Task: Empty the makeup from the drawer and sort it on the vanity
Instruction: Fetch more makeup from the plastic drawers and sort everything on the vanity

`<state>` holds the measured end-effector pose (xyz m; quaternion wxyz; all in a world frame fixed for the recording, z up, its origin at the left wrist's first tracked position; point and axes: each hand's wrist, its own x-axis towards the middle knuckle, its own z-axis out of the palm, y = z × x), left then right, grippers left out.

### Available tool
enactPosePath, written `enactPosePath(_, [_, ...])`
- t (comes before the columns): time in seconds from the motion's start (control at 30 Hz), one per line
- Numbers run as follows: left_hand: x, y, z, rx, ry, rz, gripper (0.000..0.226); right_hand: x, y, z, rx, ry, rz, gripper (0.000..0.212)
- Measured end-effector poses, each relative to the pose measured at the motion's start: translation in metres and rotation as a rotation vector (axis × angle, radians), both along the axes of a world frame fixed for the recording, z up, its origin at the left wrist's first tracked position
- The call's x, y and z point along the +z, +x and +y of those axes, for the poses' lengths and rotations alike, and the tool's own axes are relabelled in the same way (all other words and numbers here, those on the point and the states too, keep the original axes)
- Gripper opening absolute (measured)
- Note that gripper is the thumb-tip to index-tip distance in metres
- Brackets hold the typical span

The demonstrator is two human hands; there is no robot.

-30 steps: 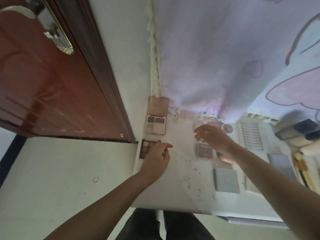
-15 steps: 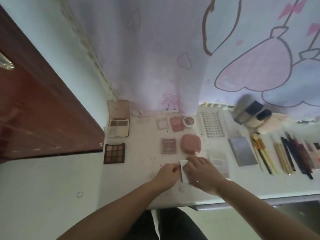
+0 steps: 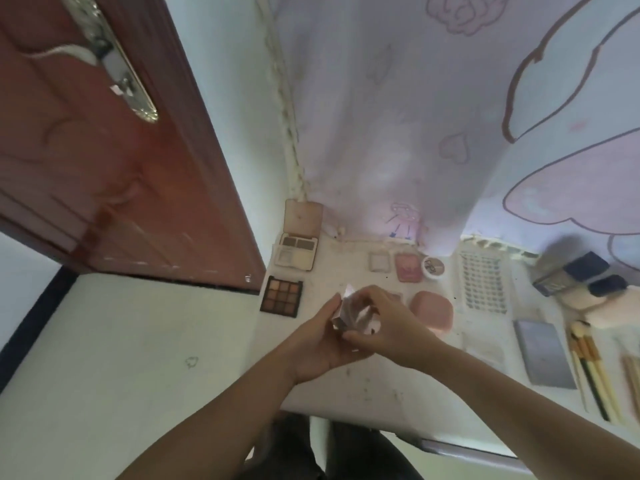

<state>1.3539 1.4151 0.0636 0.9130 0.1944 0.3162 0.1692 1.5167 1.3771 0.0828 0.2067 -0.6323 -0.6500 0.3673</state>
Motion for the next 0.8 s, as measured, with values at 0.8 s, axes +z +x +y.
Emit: enactPosePath(0.8, [0.002, -0.092, 0.019, 0.021, -0.026, 0.033, 0.063, 0.024, -0.081, 0.048, 0.088, -0.037, 0.143, 0.032])
